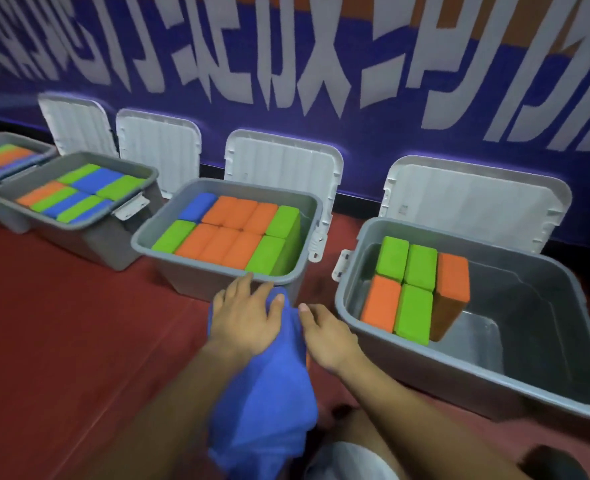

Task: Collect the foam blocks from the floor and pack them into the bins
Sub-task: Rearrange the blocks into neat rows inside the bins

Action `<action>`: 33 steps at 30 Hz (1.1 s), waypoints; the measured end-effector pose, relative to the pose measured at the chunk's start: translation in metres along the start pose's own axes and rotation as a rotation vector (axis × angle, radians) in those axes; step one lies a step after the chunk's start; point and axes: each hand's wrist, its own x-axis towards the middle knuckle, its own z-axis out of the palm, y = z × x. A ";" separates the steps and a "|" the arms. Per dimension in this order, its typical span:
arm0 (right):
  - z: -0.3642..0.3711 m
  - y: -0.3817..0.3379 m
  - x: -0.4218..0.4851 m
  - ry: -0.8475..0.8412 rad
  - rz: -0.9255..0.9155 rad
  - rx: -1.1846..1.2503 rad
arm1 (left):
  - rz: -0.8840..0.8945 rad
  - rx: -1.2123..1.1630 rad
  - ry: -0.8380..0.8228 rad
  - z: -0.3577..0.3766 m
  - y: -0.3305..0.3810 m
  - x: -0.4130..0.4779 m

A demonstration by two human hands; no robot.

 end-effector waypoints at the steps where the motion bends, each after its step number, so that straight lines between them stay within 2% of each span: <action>1: 0.007 -0.004 -0.005 -0.040 0.006 -0.012 | -0.048 -0.011 -0.025 0.002 -0.011 -0.007; 5: 0.028 -0.013 -0.019 -0.095 0.019 0.063 | -0.269 -0.203 -0.195 0.014 -0.034 -0.028; 7: 0.032 -0.017 -0.025 -0.050 0.006 0.205 | -0.289 -0.325 -0.240 0.016 -0.032 -0.033; 9: 0.026 -0.020 -0.031 0.019 -0.010 0.377 | -0.265 -0.394 -0.198 0.010 -0.025 -0.032; 15: -0.051 -0.020 -0.028 0.268 -0.011 0.797 | 0.032 -0.598 0.011 -0.022 0.031 0.002; 18: -0.111 -0.004 -0.030 0.333 0.102 0.938 | 0.192 -0.698 0.020 -0.033 0.089 0.026; 21: -0.175 0.025 -0.039 0.376 0.125 1.006 | 0.322 -0.824 -0.066 -0.034 0.157 0.046; 24: -0.222 0.054 -0.048 0.450 0.137 1.009 | 0.381 -1.013 -0.245 -0.031 0.225 0.052; 26: -0.242 0.071 -0.048 0.480 0.140 0.930 | 0.377 -1.104 -0.354 -0.021 0.265 0.053; 30: -0.266 0.111 -0.028 0.635 0.236 0.754 | 0.446 -1.064 -0.377 0.002 0.314 0.058; 33: -0.265 0.141 -0.011 0.656 0.286 0.613 | 0.487 -0.982 -0.352 0.027 0.333 0.068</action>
